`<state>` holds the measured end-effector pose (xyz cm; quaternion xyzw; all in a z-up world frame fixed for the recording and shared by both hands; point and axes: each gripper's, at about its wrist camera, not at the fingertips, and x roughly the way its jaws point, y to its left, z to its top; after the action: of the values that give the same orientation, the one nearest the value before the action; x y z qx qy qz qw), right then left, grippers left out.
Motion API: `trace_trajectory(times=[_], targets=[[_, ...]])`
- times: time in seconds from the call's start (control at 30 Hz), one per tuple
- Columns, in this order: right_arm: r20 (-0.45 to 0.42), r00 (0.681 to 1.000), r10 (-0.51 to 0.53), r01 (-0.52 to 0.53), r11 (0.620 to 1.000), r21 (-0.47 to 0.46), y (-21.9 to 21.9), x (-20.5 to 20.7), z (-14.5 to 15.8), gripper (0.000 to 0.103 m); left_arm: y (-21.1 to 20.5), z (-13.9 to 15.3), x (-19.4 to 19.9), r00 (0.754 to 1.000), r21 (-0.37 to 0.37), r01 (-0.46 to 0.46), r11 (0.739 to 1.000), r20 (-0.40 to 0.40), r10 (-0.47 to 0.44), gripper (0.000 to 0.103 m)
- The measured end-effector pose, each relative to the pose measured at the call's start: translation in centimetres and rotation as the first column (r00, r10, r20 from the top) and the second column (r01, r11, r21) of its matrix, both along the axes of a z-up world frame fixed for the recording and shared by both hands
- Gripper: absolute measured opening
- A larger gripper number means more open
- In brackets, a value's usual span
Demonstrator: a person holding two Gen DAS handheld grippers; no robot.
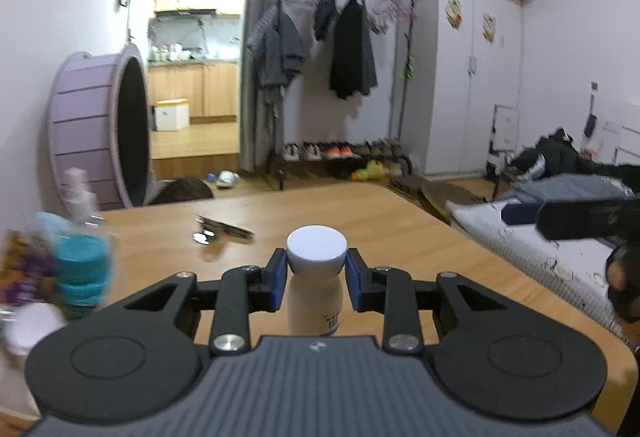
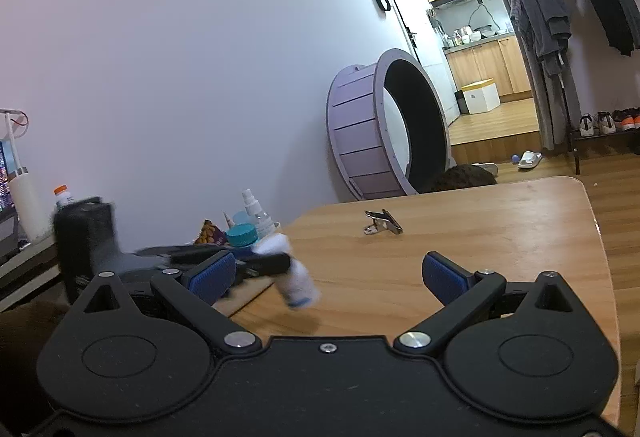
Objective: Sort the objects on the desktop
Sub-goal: 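Carry the white bottle into the cream basket and release it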
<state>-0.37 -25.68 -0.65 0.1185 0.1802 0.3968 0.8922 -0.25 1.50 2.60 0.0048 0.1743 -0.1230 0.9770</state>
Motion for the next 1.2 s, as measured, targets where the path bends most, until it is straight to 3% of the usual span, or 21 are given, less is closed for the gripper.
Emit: trace_trajectory(times=[0.27,0.43,0.63,0.87,1.13,1.2], targets=[[-0.005,0.999,0.034,-0.034,0.999,-0.009,1.6,-0.2,-0.2,0.101,7.9,3.8,-3.6,0.984,-0.004,-0.175,0.985,0.034,0.175,0.030],[-0.016,0.999,0.039,-0.039,0.999,-0.025,2.0,-0.1,-0.5,0.100,10.5,4.3,-2.9,0.973,-0.028,-0.229,0.973,0.024,0.230,0.030],[-0.026,0.999,0.038,-0.039,0.999,-0.037,2.1,-0.1,-0.7,0.101,10.3,2.6,-0.5,0.978,-0.025,-0.211,0.977,-0.006,0.211,0.030],[-0.033,0.999,0.040,-0.041,0.998,-0.040,2.1,-0.1,-0.7,0.101,10.7,2.6,0.2,0.982,-0.047,-0.187,0.981,-0.017,0.187,0.030],[-0.036,0.998,0.046,-0.048,0.997,-0.055,2.6,0.0,-0.9,0.101,9.5,1.0,0.4,0.972,0.128,-0.232,0.964,-0.003,0.235,0.030],[-0.039,0.998,0.044,-0.046,0.998,-0.053,2.5,0.1,-0.9,0.101,9.4,0.8,0.1,0.971,0.143,-0.235,0.961,0.005,0.237,0.030]])
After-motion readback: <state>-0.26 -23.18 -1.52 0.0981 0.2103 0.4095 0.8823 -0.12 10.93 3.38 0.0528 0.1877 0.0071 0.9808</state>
